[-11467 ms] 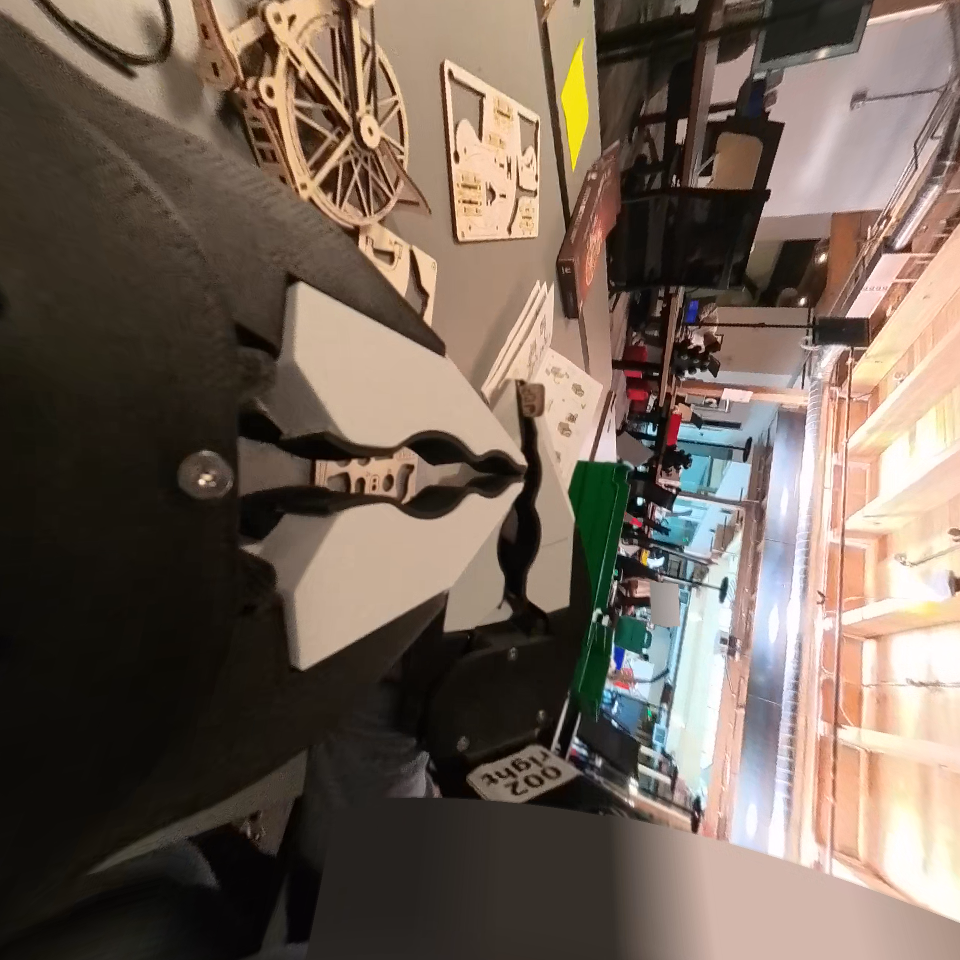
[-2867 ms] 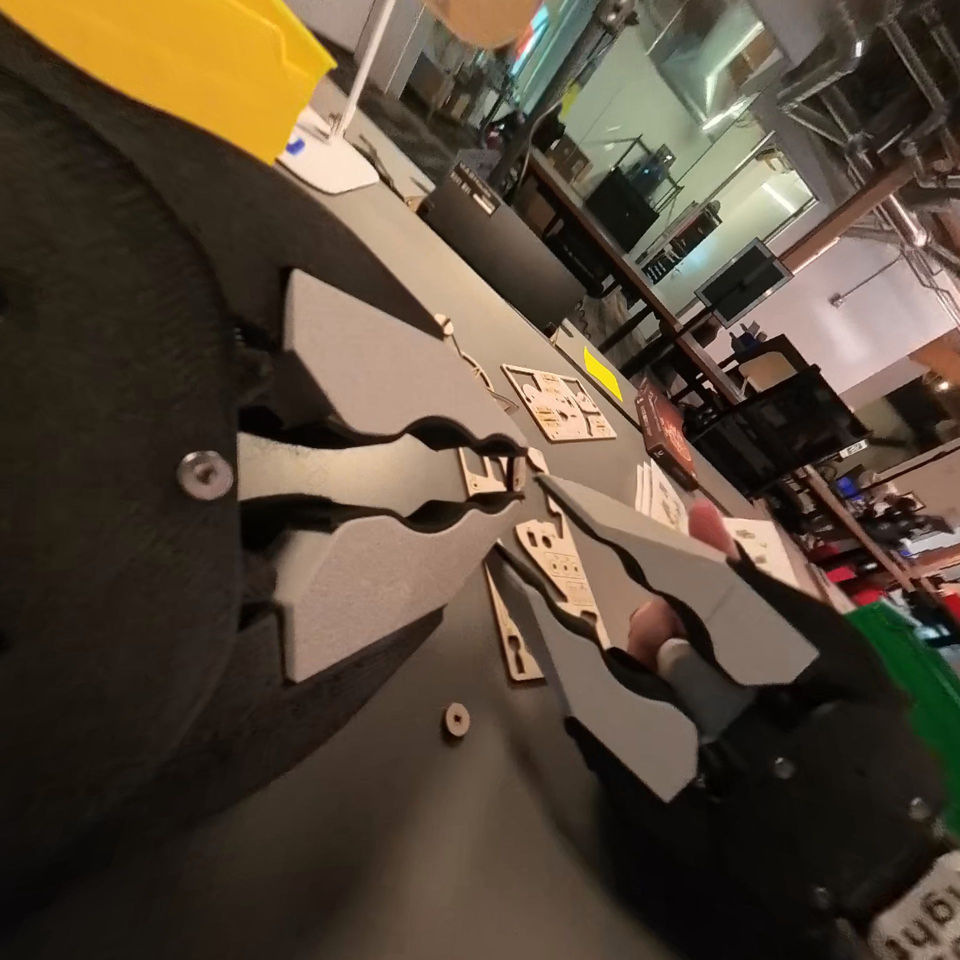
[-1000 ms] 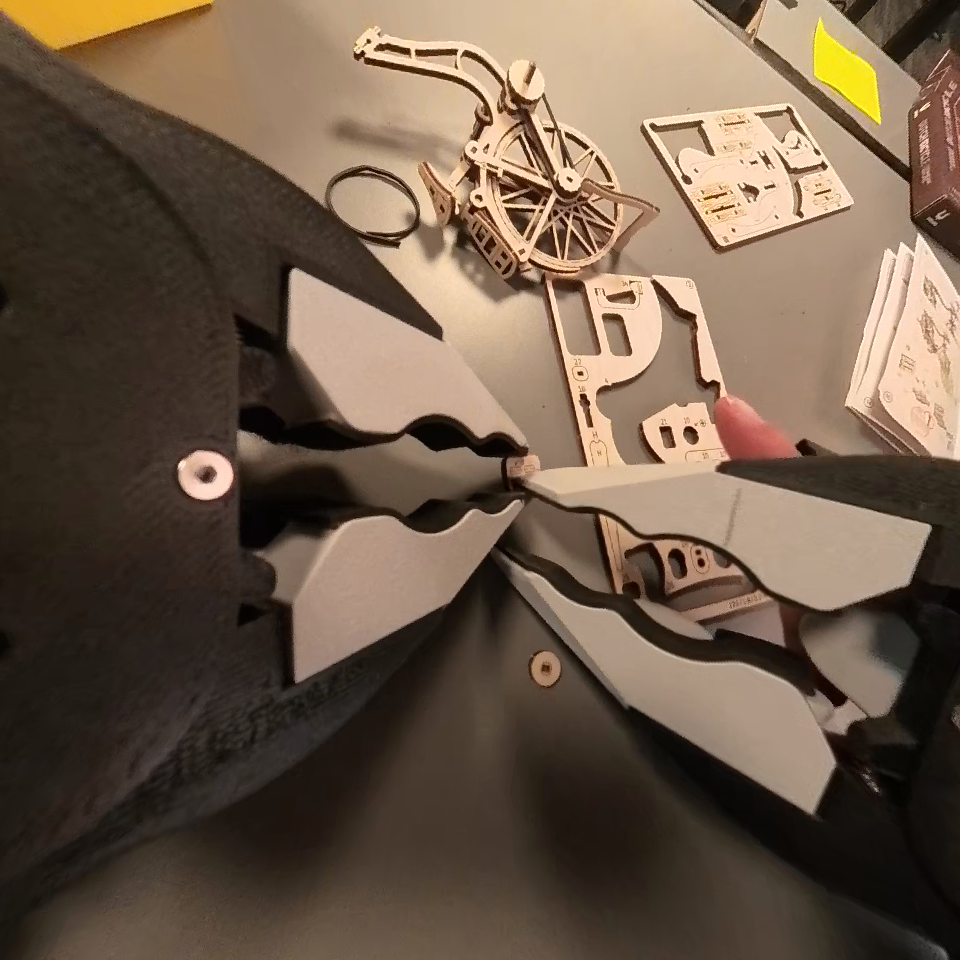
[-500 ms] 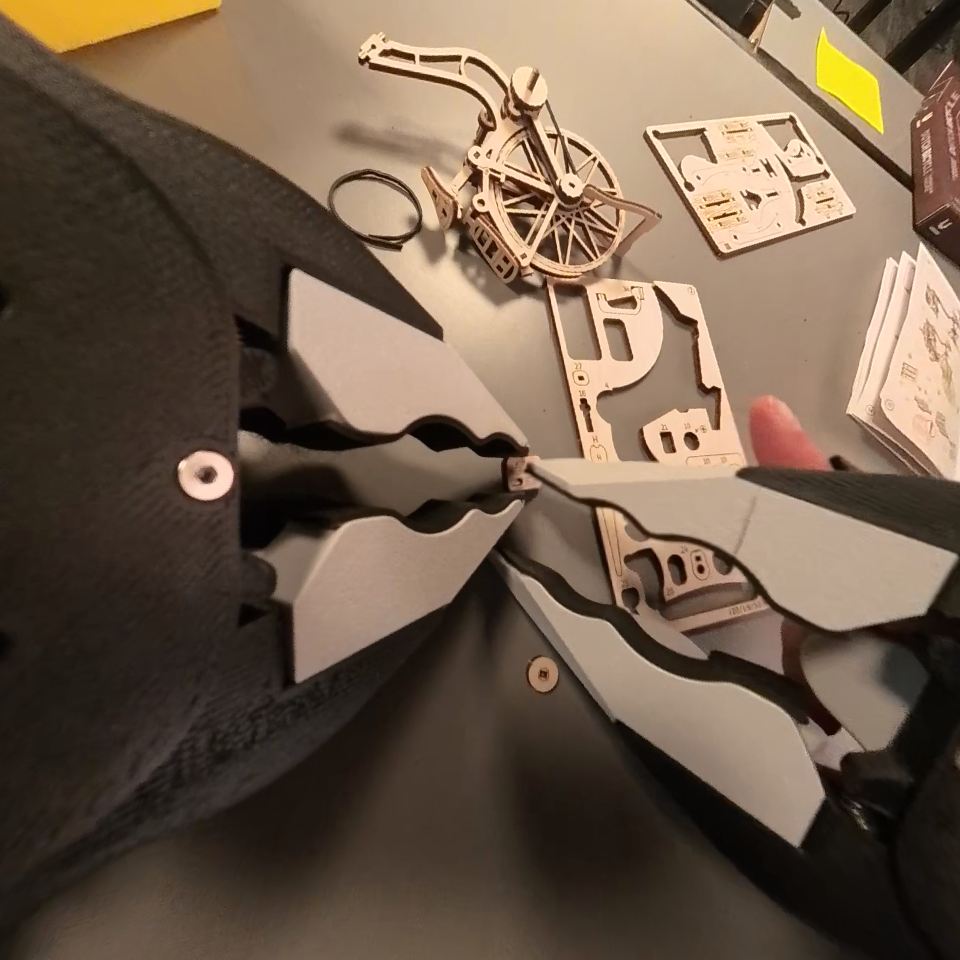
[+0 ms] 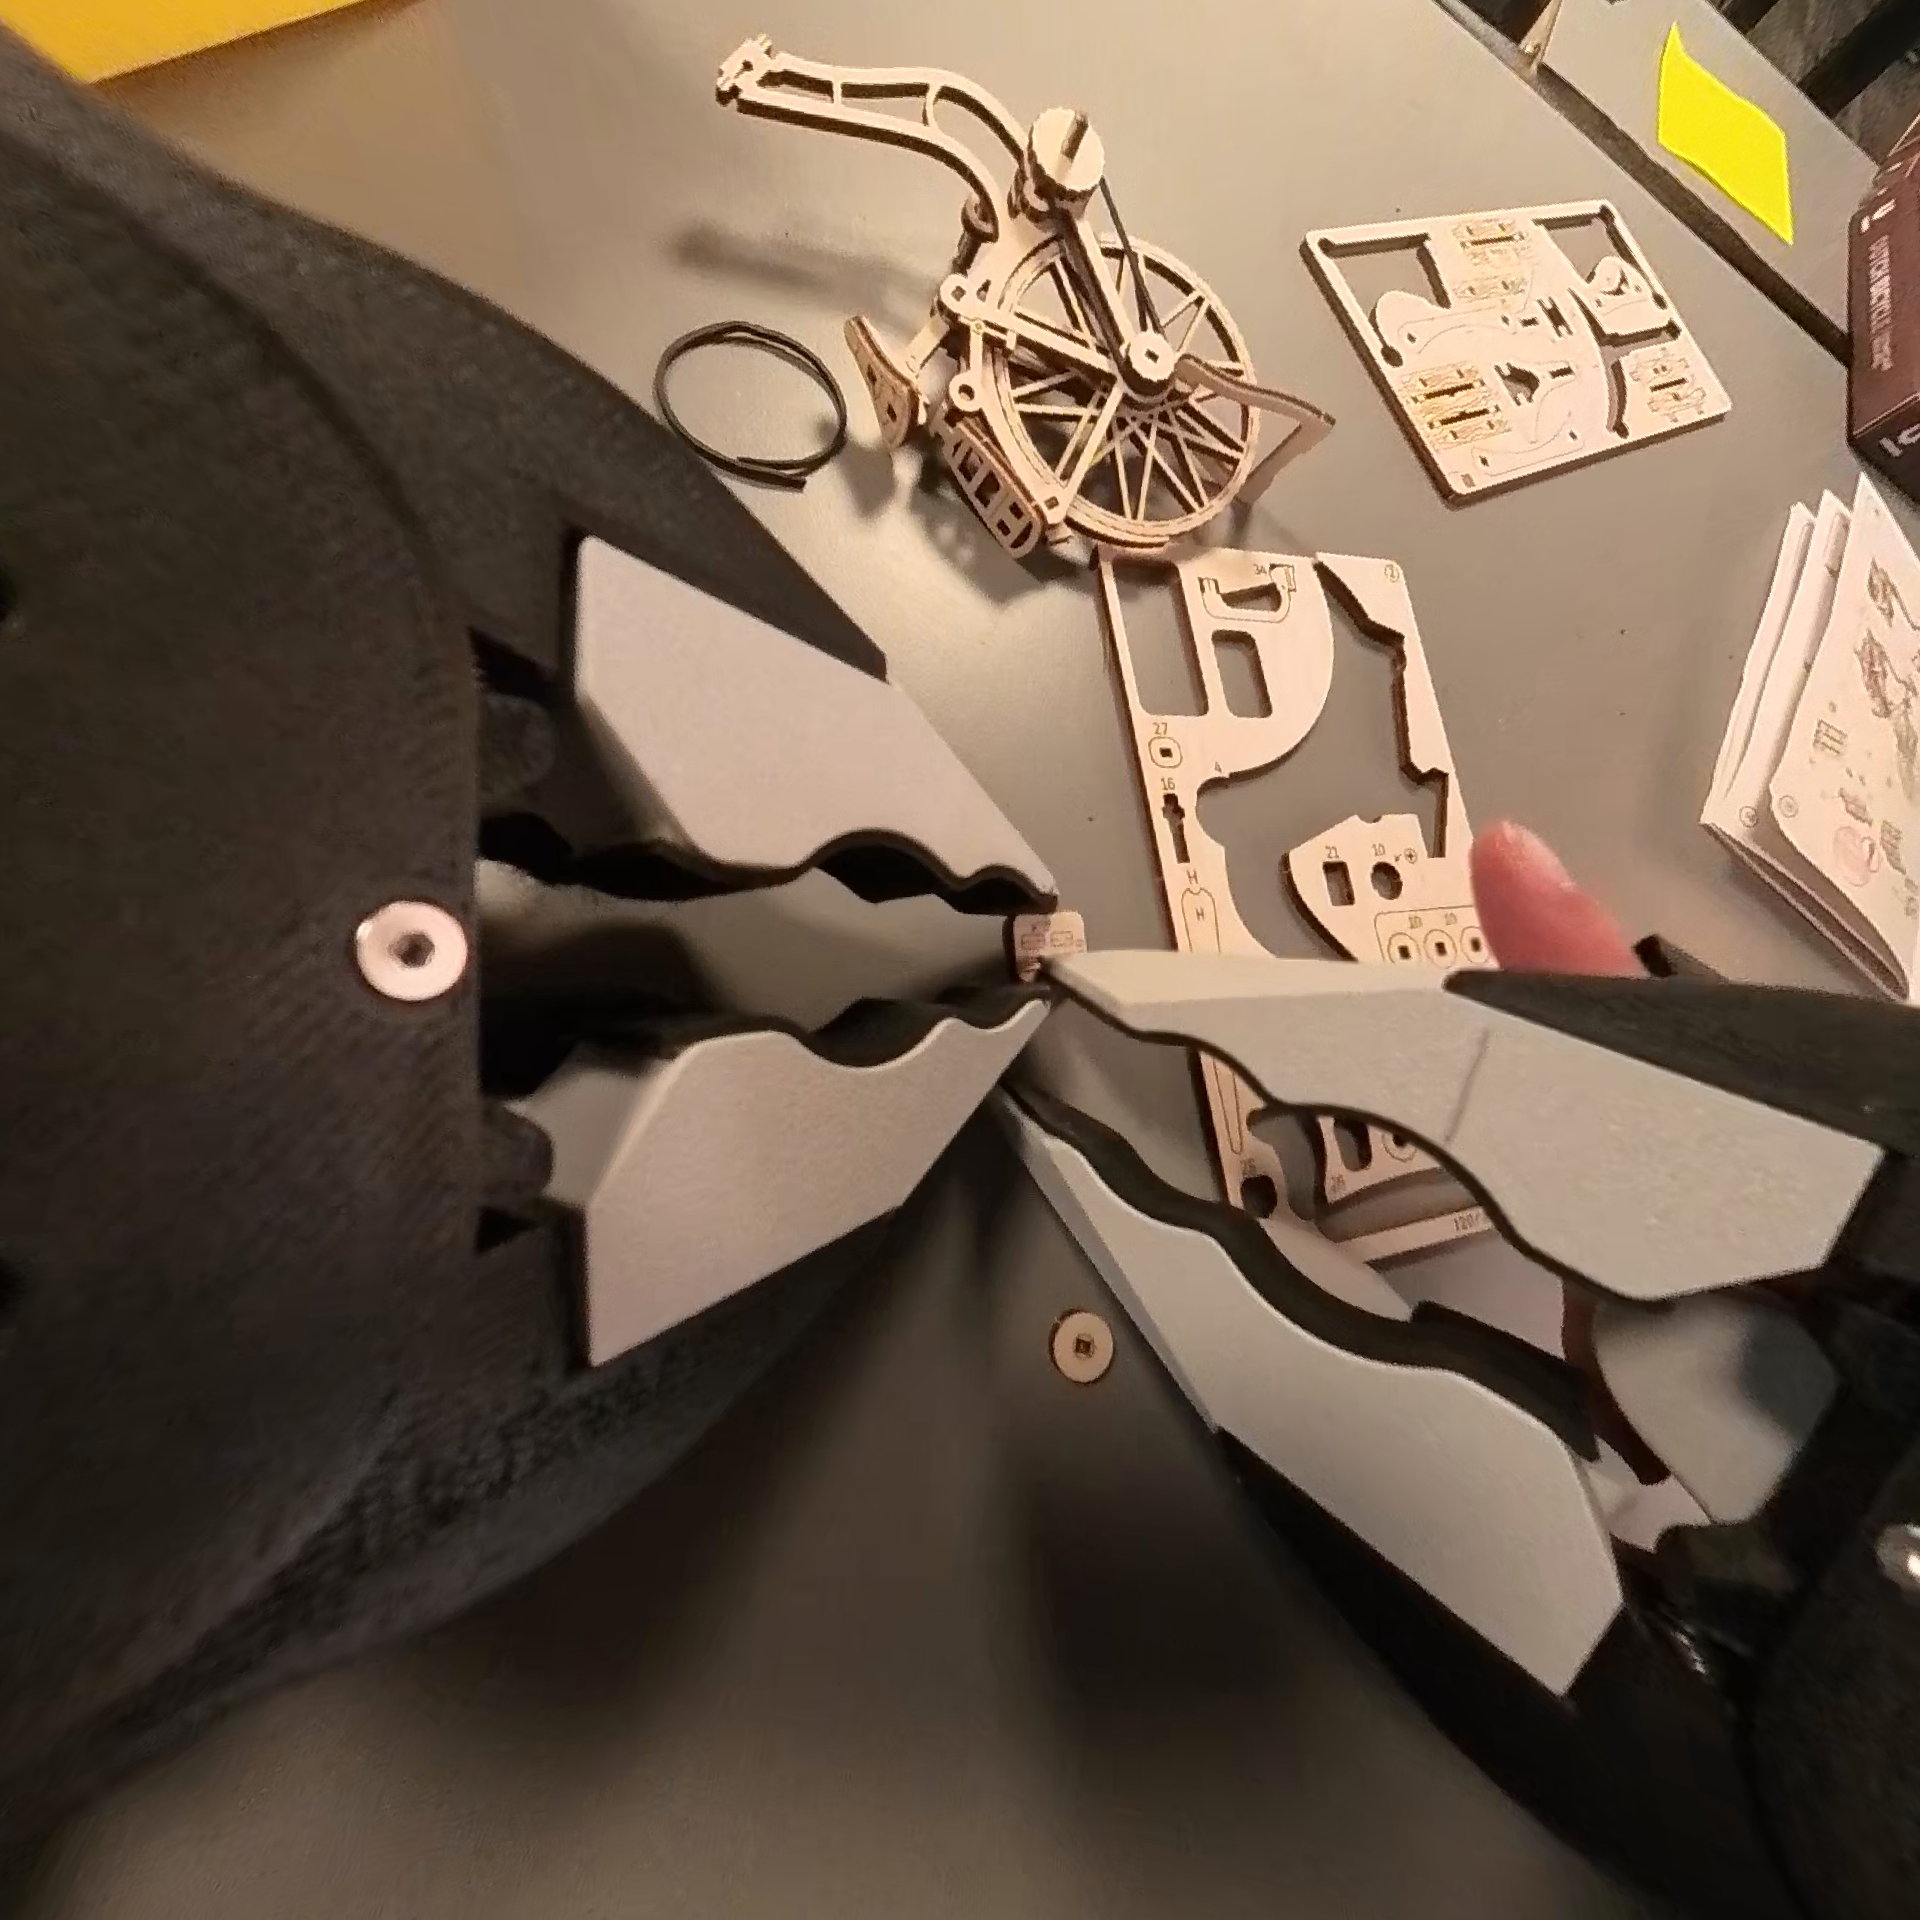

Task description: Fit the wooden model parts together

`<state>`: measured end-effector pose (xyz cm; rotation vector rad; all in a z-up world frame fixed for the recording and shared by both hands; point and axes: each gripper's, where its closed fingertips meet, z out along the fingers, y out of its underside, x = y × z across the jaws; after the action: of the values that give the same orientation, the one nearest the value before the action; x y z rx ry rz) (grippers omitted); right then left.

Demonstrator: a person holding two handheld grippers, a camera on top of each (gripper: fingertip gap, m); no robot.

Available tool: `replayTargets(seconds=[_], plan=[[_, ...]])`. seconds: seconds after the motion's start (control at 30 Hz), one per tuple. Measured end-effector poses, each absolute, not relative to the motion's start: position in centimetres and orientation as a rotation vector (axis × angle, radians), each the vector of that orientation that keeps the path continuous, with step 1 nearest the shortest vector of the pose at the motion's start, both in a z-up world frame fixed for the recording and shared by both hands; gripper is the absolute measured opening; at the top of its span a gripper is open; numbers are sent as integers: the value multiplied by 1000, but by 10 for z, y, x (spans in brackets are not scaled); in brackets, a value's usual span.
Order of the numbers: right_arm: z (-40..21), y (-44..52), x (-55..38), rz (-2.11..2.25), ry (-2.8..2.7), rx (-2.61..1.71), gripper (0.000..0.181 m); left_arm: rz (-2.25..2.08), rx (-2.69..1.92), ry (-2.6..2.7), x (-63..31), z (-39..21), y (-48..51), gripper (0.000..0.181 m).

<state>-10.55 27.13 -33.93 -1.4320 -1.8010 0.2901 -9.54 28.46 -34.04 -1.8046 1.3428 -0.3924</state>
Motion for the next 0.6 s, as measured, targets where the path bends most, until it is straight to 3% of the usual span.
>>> replayTargets(seconds=[0.6], plan=[[-341,273,-108,336,-1753,-1549,15,-420,-1841,1331,-94,-342,286,12]])
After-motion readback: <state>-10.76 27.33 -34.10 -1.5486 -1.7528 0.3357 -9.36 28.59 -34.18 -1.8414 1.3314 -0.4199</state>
